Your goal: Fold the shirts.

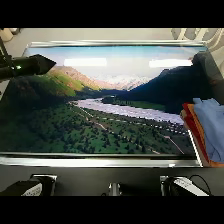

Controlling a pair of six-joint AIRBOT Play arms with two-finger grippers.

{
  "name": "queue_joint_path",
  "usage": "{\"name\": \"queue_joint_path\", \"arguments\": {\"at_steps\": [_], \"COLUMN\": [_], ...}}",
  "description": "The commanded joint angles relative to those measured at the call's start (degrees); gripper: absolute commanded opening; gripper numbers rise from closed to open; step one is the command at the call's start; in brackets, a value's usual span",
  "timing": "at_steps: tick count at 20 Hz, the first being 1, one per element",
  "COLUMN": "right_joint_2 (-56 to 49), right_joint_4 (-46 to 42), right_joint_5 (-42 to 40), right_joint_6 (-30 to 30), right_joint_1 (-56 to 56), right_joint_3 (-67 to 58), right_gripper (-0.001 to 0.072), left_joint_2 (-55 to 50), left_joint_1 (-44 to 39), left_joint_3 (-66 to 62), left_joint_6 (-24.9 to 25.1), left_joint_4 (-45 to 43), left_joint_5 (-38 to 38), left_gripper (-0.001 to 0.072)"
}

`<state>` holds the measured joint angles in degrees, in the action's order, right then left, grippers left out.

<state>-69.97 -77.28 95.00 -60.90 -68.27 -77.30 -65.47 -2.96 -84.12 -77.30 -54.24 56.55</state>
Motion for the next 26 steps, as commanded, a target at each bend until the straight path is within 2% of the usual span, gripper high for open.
{"name": "queue_joint_path", "arguments": {"at_steps": [1, 2, 3, 4, 5, 6, 7, 8, 10, 11, 12, 13, 16, 18, 26], "right_joint_2": [0.3, 0.3, 0.3, 0.3, 0.3, -0.1, -1.2, -3.2, -8.2, -11.5, -14.3, -16.5, -17.0, -17.0, -17.0], "right_joint_4": [10.7, 13.8, 14.3, 13.5, 12.0, 9.8, 6.7, 3.4, -0.7, -1.0, -1.1, -1.4, -1.4, -1.4, -1.4], "right_joint_5": [-16.1, -21.8, -26.1, -28.4, -29.0, -27.8, -24.6, -19.7, -8.9, -2.7, 2.3, 5.6, 1.7, -1.3, -0.7], "right_joint_6": [0.1, 0.5, 1.4, 3.0, 3.8, 3.7, 3.3, 2.2, 1.6, 1.6, 1.6, 1.5, -1.6, -3.5, -4.0], "right_joint_1": [0.8, 3.0, 7.3, 13.0, 20.1, 27.3, 35.1, 43.0, 54.7, 59.2, 62.5, 65.3, 69.7, 70.7, 70.7], "right_joint_3": [-14.3, -19.2, -23.6, -26.3, -27.3, -27.3, -27.2, -27.1, -26.9, -26.9, -26.7, -25.9, -21.7, -21.5, -21.5], "right_gripper": [0.067, 0.062, 0.0621, 0.0625, 0.0625, 0.0625, 0.0626, 0.0629, 0.0633, 0.0634, 0.0634, 0.0634, 0.0633, 0.0634, 0.0632], "left_joint_2": [0.0, -0.4, -1.5, -3.3, -5.9, -8.6, -11.1, -13.7, -19.1, -21.3, -21.7, -20.3, -14.6, -14.4, -14.6], "left_joint_1": [0.0, -0.6, -1.9, -3.3, -5.1, -6.5, -7.6, -8.0, -8.9, -9.0, -9.2, -9.3, -9.1, -9.0, -8.9], "left_joint_3": [-5.3, -8.2, -11.4, -14.4, -16.9, -18.3, -18.5, -18.5, -18.1, -17.0, -14.1, -10.3, 0.0, 1.0, 1.0], "left_joint_6": [0.8, 0.0, -4.5, -11.1, -16.8, -18.7, -18.8, -18.8, -18.8, -18.7, -18.3, -18.3, -18.4, -18.3, -18.3], "left_joint_4": [-3.4, -8.7, -18.4, -29.4, -39.5, -45.1, -46.6, -46.2, -45.3, -44.6, -43.1, -41.7, -38.8, -38.9, -38.9], "left_joint_5": [-2.5, -4.6, -5.9, -5.2, -2.5, 0.9, 4.8, 9.7, 24.1, 31.4, 33.6, 32.2, 23.9, 23.4, 23.3], "left_gripper": [0.0024, 0.0024, 0.0023, 0.0023, 0.0023, 0.0024, 0.0027, 0.0099, 0.0543, 0.0577, 0.0577, 0.0577, 0.0576, 0.0577, 0.0577]}}
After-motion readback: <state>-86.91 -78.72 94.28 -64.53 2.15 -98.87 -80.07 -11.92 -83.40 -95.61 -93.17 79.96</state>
